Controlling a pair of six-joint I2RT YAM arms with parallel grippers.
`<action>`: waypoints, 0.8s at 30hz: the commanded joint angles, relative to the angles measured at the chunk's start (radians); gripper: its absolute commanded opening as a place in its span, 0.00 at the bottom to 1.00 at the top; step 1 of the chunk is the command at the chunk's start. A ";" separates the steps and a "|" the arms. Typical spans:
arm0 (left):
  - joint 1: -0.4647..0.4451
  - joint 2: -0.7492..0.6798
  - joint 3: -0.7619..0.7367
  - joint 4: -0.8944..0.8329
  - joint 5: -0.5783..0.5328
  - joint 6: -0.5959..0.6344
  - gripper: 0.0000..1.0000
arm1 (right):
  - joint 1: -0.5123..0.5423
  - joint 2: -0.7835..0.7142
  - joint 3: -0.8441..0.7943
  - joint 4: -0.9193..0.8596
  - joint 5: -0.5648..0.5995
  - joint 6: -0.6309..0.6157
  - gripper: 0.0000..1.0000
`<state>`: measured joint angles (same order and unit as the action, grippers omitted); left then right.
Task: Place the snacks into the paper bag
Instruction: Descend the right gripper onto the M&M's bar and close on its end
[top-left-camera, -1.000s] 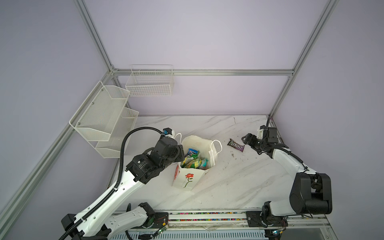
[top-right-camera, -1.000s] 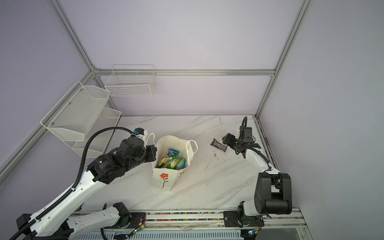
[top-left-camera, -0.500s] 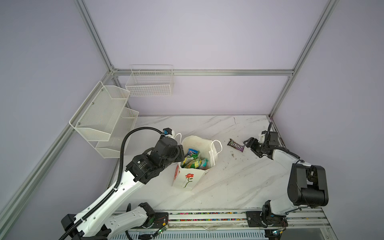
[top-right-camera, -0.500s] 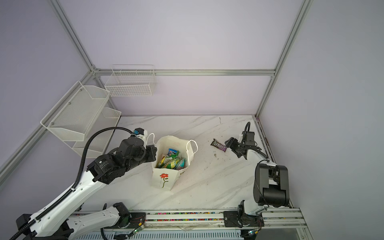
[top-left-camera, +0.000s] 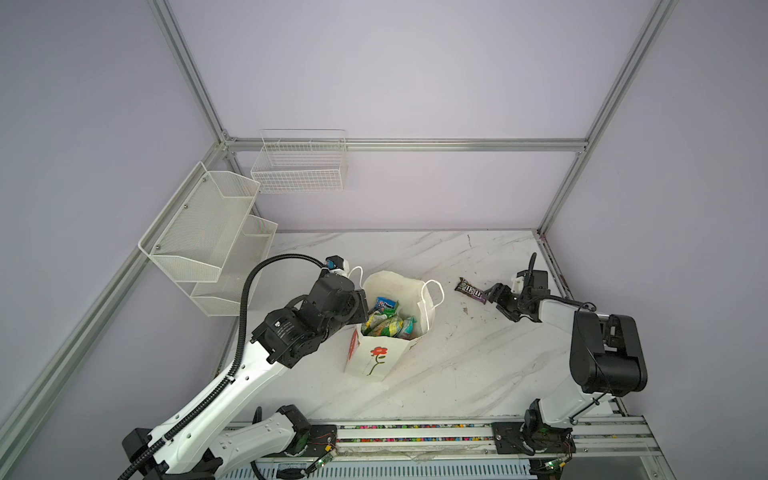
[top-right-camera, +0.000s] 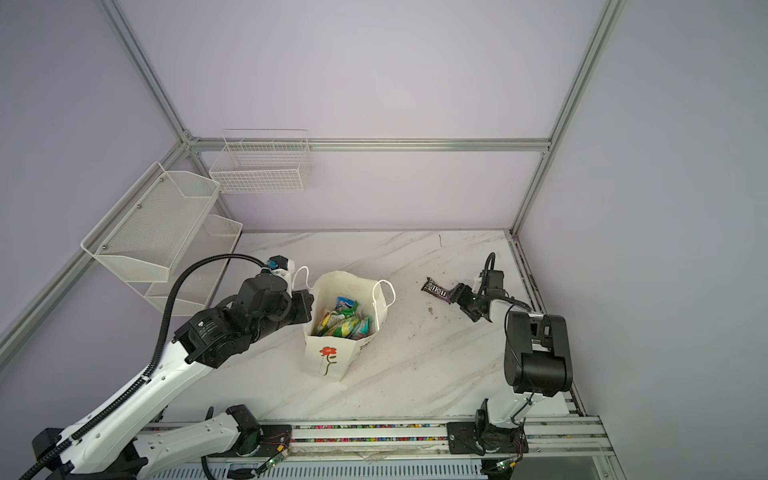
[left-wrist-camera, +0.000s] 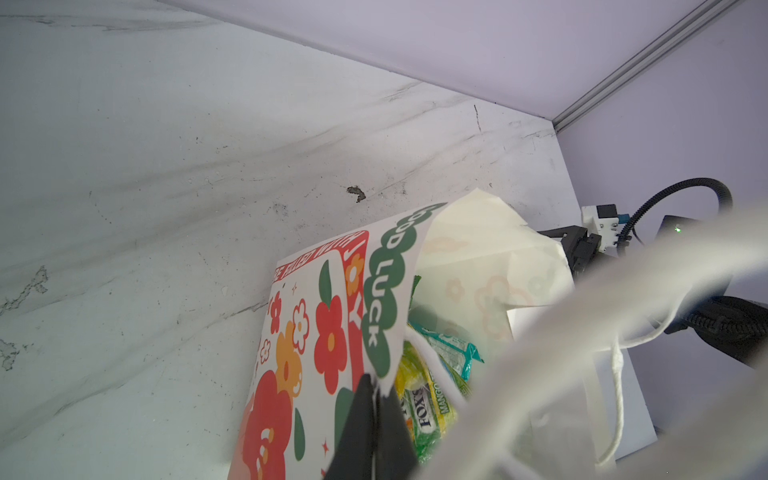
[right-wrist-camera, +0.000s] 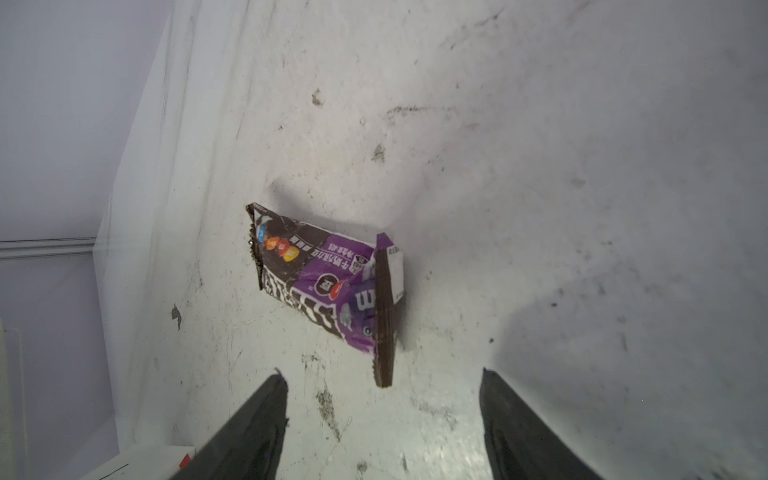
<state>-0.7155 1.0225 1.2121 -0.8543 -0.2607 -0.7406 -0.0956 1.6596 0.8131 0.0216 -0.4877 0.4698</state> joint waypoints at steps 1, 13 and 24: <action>0.003 -0.019 -0.020 0.077 0.007 0.001 0.00 | -0.004 0.021 -0.013 0.043 -0.014 0.011 0.74; 0.004 -0.021 -0.019 0.072 0.008 0.001 0.00 | -0.004 0.113 -0.014 0.103 -0.038 0.021 0.69; 0.004 -0.017 -0.011 0.068 0.004 0.001 0.00 | -0.004 0.178 -0.021 0.136 -0.022 0.021 0.65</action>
<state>-0.7155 1.0225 1.2121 -0.8543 -0.2577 -0.7406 -0.0959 1.7790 0.8124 0.2386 -0.5484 0.4889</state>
